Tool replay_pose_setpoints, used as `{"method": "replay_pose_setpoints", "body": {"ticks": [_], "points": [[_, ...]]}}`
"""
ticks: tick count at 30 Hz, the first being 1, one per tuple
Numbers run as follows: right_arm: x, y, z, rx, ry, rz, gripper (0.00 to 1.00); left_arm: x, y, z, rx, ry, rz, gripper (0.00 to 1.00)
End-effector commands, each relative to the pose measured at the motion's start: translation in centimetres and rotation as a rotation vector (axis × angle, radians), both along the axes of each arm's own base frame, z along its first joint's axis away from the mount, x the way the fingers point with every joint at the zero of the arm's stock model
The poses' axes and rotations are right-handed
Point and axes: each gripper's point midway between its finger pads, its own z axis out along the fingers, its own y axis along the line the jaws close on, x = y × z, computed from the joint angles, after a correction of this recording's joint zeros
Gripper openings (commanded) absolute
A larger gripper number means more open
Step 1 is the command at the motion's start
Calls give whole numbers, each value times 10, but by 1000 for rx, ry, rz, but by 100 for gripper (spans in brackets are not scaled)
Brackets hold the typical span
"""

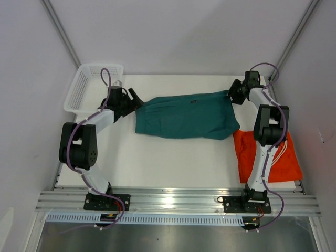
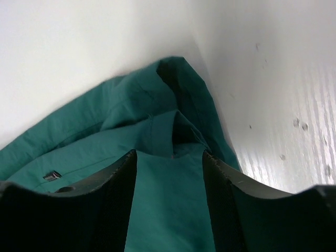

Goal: Fold and stack the shorts
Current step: Fold the shorts

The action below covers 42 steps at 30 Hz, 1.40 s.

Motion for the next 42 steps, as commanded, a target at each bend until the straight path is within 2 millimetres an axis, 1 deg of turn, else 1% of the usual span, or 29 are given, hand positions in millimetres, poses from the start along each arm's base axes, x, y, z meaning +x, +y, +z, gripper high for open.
{"method": "replay_pose_setpoints", "body": {"ticks": [1,2,4,6,11,13,14,16,17,18,19,26,29,34,37,38,39,41,42], "points": [[22,7,19,15,-77,30,55,16,-3,23,-16,-88,-18,82],[23,7,20,15,-81,29,54,17,-2,25,-14,-93,-19,82],[25,10,17,16,-83,34,51,17,-2,22,-12,-89,-20,81],[27,12,19,10,-96,36,51,17,-2,22,-7,-94,-22,81],[34,14,14,8,-83,38,52,16,-2,18,-2,-88,-27,81],[36,15,14,7,-88,39,43,16,-1,18,3,-94,-29,81],[37,16,16,7,-93,39,35,17,-1,21,4,-102,-30,81],[39,16,18,7,-101,37,24,17,-2,20,9,-105,-41,80],[40,16,20,9,-105,37,10,18,-2,21,10,-107,-44,80],[40,16,21,10,-105,36,3,17,-2,20,12,-104,-44,79],[40,16,23,10,-106,36,0,17,-3,19,11,-101,-49,78],[38,15,39,5,-135,33,0,9,-3,12,6,-91,-51,74],[37,15,42,6,-141,34,0,7,-2,5,11,-72,-48,72],[38,14,40,5,-140,31,0,0,1,-8,2,-18,-12,72],[38,15,39,9,-139,30,0,0,-1,-13,-11,-18,-15,70],[38,15,40,8,-140,30,0,3,-2,-19,-17,-8,-19,69],[37,16,40,11,-139,31,0,6,-5,-17,-28,-10,-31,68],[37,16,40,11,-140,31,0,8,-7,-25,-36,23,-32,66],[37,16,41,10,-142,32,0,8,-8,-26,-44,26,-25,66]]}}
